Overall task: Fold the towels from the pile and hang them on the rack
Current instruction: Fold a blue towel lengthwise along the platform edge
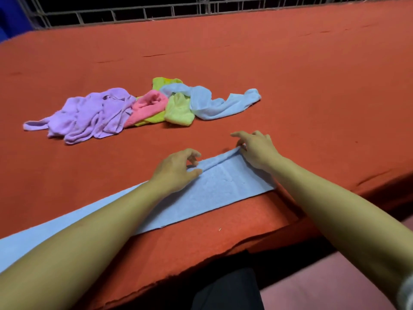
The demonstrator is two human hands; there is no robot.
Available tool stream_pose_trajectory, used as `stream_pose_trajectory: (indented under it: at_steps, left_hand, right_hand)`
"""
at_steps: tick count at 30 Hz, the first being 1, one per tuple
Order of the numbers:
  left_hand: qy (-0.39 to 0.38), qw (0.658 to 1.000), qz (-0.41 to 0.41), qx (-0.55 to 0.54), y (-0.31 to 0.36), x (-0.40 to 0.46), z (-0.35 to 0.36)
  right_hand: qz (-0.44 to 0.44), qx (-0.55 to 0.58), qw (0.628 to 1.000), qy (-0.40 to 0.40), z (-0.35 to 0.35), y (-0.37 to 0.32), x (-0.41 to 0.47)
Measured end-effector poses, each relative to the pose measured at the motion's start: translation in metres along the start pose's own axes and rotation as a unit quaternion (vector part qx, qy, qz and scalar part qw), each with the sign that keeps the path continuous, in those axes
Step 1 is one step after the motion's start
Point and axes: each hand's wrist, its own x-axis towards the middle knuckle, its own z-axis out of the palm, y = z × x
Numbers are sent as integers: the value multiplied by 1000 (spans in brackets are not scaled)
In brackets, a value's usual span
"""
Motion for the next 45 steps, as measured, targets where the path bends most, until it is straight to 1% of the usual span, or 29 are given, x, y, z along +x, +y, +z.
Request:
stream_pose_trajectory:
  at_steps: [3,7,9,12,15,18,21,27,30,31,32,34,36,38,41,43,45]
  left_hand:
    - [9,999,14,33,3,-1,1]
    - [-2,994,33,100,10,-6,-2]
    - [7,993,56,108,12,-10,-4]
    - [8,994,68,84,16,-19,-7]
    - [7,996,66,55,19,-29,-7]
    - [9,998,64,15,25,-43,-8]
    - [6,996,81,18,29,-58,-5]
    - [-15,997,77,19,33,-71,6]
    - [-42,996,79,-4,32,-76,8]
    - [-46,996,77,-13,33,-77,8]
    - [-45,996,73,-23,35,-75,6]
    - [-29,996,73,-38,41,-64,4]
    - [-7,996,83,-42,51,-45,5]
    - [-10,996,74,-43,61,-19,12]
    - [-67,997,40,-29,72,17,32]
    - [-101,994,26,-18,79,34,44]
    - [-123,992,30,-25,88,44,52]
  right_hand:
    - [17,36,999,35,-3,2,-4]
    - [10,70,996,54,-14,4,-16]
    - [7,80,995,64,-20,7,-22]
    - [5,88,994,66,-28,12,-35]
    - [-16,107,992,65,-30,16,-52]
    - [-38,121,988,82,-30,24,-73]
    - [-56,122,986,94,-27,31,-96]
    - [-60,106,988,91,-18,35,-122]
    - [-87,58,993,61,-17,37,-131]
    - [-90,60,993,55,-18,36,-132]
    - [-81,76,992,58,-19,35,-132]
    - [-35,116,988,92,-21,31,-126]
    - [22,112,985,128,-21,30,-117]
    - [74,94,987,105,-20,26,-111]
    - [118,79,989,39,-15,19,-112]
    - [133,68,988,30,-14,16,-115]
    - [140,58,988,34,-14,15,-117]
